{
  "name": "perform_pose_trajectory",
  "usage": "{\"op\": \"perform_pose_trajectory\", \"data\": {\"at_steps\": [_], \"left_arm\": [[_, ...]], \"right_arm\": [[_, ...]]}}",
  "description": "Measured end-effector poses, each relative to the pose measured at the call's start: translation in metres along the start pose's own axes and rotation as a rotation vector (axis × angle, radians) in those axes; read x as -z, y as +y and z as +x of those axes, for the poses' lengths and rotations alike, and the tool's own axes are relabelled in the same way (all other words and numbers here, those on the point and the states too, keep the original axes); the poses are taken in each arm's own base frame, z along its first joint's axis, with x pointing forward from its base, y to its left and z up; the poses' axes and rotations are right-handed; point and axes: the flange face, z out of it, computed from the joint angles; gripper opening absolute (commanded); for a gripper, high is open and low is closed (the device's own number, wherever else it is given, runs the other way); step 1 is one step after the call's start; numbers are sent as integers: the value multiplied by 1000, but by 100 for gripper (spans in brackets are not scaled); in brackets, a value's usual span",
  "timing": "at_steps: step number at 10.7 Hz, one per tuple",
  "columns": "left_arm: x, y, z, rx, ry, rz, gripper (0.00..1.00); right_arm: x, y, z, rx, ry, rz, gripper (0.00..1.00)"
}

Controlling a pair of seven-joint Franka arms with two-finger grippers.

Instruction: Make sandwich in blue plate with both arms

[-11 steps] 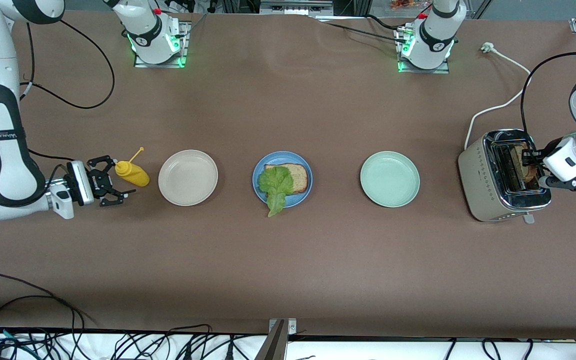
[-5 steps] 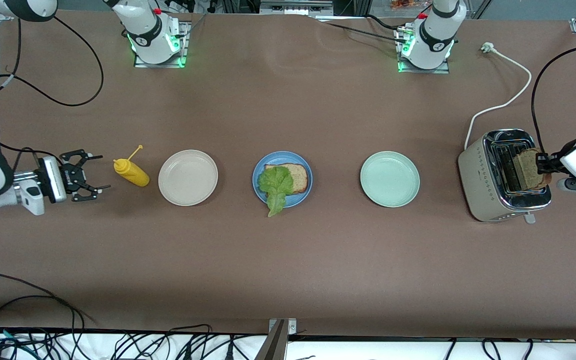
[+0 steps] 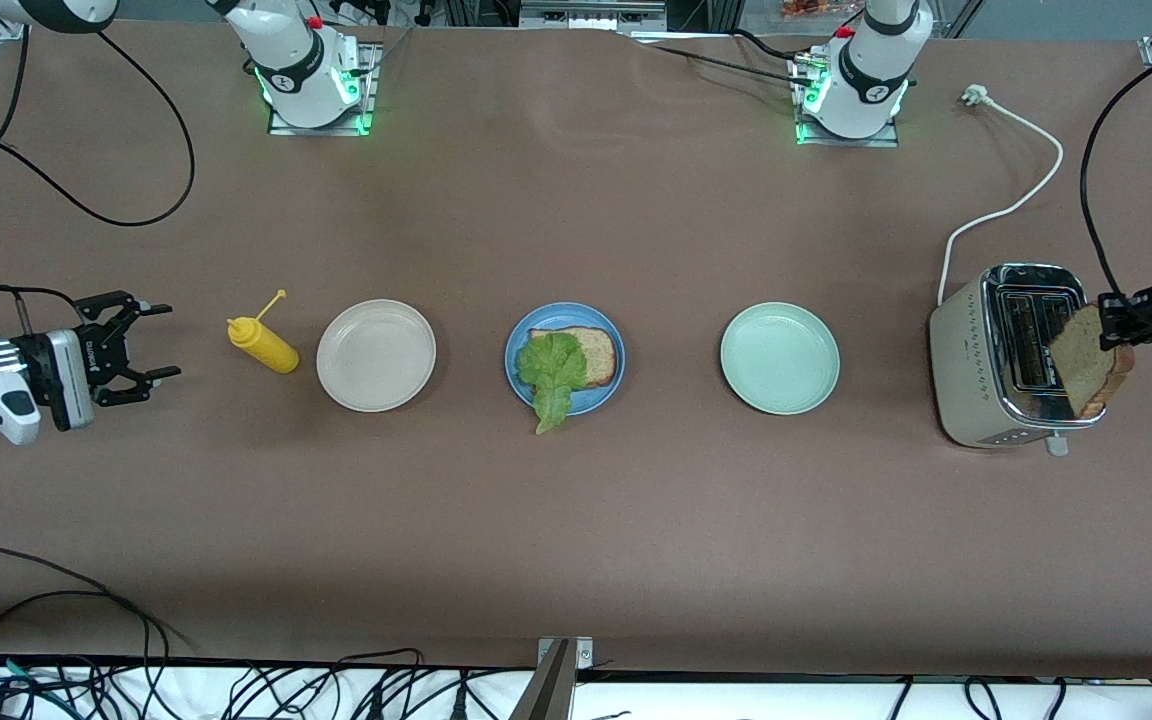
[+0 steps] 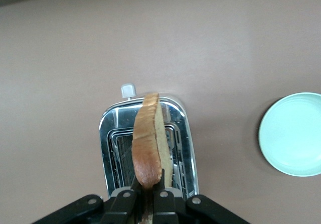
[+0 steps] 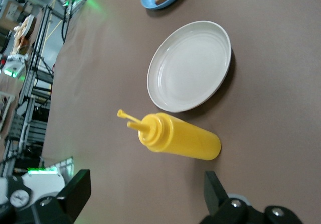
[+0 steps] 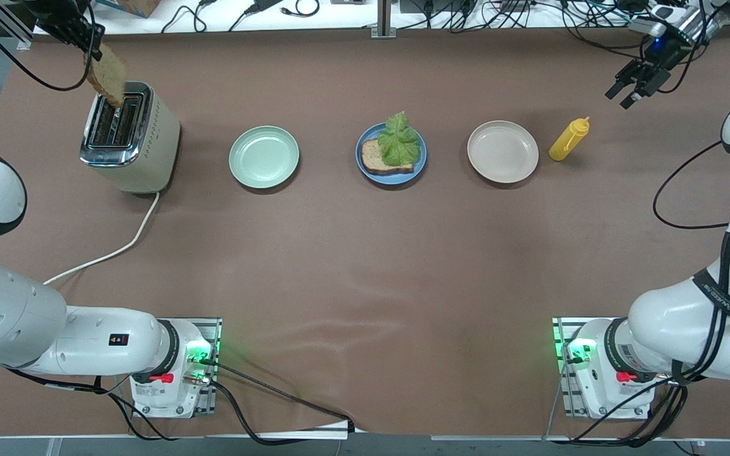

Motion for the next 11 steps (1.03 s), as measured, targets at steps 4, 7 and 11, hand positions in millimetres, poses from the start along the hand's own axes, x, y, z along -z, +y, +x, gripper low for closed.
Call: {"op": "perform_pose_trajectory", "data": {"at_steps": [4,7,11], "left_arm": [[57,29,8,-27,34,-62,0],[54,81,19,-103,15,-113,0],[40,169,36,-112,-14,-213,0]], "right_arm": [[0,-12,53,-329,-85,-36,100],[4,-35,100,-555,-193,-133,100],[11,-70,137,-836,-247,-320,100]]}}
